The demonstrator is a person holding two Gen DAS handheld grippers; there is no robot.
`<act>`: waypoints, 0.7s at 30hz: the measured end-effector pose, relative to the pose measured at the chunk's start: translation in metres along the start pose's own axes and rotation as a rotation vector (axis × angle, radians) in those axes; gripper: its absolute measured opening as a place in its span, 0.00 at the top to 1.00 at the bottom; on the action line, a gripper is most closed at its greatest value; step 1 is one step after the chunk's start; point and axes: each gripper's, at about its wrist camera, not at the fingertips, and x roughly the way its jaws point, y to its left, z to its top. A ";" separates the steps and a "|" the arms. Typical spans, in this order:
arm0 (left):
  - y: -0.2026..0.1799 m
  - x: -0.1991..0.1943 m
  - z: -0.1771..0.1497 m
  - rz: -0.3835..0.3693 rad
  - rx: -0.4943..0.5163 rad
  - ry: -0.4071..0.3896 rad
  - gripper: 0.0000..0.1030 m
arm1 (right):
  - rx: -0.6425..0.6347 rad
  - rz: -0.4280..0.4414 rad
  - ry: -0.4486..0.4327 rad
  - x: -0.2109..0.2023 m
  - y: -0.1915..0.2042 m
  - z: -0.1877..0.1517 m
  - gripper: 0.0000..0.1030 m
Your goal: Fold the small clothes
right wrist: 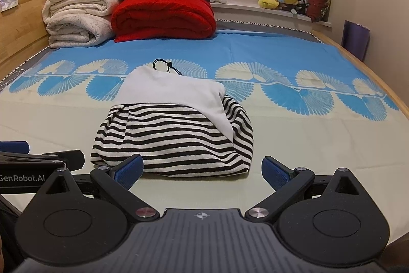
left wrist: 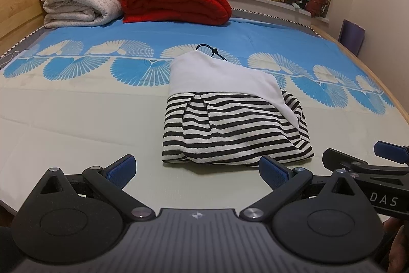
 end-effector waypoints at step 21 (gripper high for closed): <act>0.002 0.003 -0.001 -0.006 0.003 0.005 0.01 | 0.001 -0.002 0.005 0.001 0.000 -0.001 0.04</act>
